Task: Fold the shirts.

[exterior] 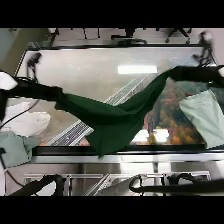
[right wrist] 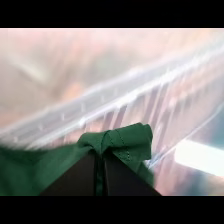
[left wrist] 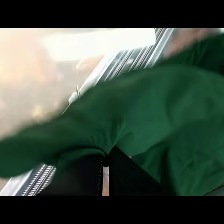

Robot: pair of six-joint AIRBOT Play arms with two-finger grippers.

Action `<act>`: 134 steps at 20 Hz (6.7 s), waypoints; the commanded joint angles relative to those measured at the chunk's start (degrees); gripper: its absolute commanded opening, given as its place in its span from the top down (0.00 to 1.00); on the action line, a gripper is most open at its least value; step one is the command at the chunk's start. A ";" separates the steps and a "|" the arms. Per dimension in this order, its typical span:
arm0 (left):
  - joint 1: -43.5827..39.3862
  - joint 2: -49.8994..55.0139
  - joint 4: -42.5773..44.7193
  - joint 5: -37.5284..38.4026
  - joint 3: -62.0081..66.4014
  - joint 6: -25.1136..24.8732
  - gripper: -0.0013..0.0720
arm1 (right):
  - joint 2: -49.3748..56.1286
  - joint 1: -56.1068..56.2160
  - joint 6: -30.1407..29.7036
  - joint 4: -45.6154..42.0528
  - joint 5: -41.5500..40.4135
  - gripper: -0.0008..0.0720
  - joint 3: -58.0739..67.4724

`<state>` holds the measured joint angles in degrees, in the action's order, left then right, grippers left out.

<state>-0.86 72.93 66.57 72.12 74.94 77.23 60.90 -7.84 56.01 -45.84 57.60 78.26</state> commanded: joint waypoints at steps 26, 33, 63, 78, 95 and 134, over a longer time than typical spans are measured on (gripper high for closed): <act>20.41 23.63 -0.13 7.76 3.69 -2.80 0.07 | -3.74 23.76 17.46 2.08 -6.62 0.36 -37.81; 19.56 23.63 -0.79 -3.43 -1.44 -3.50 0.06 | 3.15 30.10 14.14 8.59 -13.81 0.36 -37.79; 21.68 -6.19 -0.66 8.46 44.46 13.11 0.97 | -20.41 6.40 3.21 12.00 -8.37 0.96 23.89; 18.47 -15.67 -3.93 2.58 36.13 11.91 0.97 | -13.29 3.52 6.58 4.26 5.27 0.96 34.49; -2.56 37.09 20.31 -17.59 36.24 10.32 0.83 | 32.92 4.61 0.96 0.96 -10.40 0.81 20.79; 13.75 24.76 -12.63 6.71 -5.66 -8.66 0.96 | 12.28 -8.48 5.57 -1.97 6.95 0.54 -24.33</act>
<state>12.93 97.67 55.57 74.74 66.67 69.32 71.85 -16.45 63.90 -50.00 66.67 54.04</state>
